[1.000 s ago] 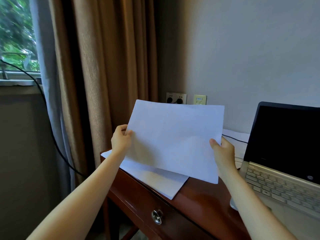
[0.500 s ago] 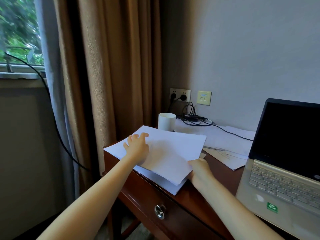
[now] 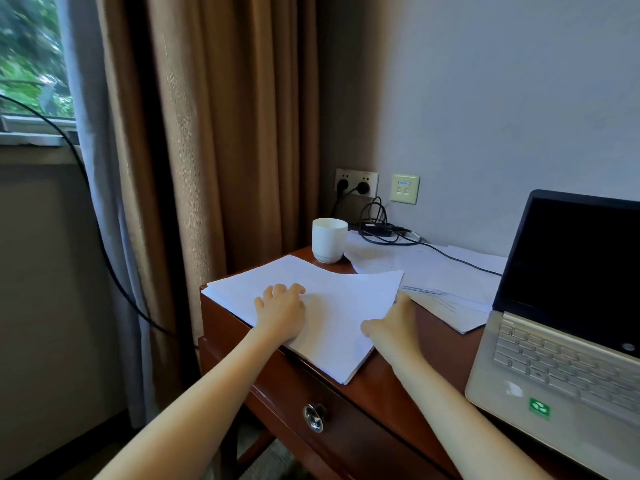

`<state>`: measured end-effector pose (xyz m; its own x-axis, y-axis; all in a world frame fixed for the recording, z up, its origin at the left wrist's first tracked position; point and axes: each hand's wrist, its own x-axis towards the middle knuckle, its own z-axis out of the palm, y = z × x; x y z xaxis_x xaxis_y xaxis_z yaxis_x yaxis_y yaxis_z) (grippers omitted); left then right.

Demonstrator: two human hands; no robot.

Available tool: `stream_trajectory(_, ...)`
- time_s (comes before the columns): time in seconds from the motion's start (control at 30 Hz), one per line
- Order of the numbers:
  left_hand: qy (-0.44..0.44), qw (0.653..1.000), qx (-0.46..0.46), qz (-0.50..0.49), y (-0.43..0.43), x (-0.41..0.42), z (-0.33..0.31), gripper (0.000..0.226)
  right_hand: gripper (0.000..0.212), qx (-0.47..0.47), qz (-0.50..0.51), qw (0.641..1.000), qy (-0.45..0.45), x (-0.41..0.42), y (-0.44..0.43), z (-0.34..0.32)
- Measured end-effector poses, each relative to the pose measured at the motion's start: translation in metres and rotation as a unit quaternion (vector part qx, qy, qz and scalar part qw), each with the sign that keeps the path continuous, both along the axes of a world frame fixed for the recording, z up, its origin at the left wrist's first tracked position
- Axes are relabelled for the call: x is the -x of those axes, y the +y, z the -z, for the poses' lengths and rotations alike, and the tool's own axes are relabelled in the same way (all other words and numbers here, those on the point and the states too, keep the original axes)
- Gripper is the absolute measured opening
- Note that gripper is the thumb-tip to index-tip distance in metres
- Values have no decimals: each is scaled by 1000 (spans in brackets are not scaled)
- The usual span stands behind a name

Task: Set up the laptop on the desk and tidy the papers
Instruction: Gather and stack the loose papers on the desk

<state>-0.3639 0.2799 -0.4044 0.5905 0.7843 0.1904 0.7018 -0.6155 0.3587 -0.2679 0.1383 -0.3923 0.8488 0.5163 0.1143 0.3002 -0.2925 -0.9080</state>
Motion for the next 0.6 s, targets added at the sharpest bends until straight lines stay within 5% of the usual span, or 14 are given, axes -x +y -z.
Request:
stream_trajectory(0.1, 7, 1000, 1, 6, -1, -1, -1, 39, 75, 219, 3, 955, -202, 0, -8, -4)
stream_trajectory(0.2, 29, 1000, 1, 9, -3, -5, -4, 42, 21, 330, -69, 916, -217, 5, -12, -5)
stream_trajectory(0.4, 69, 996, 9, 59, -15, -30, -26, 51, 28, 326, -77, 919, -208, -4, -11, -10)
stream_trajectory(0.6, -29, 978, 120, 165, -39, -79, -46, 45, 21, 314, -74, 926, -197, -51, -23, -22)
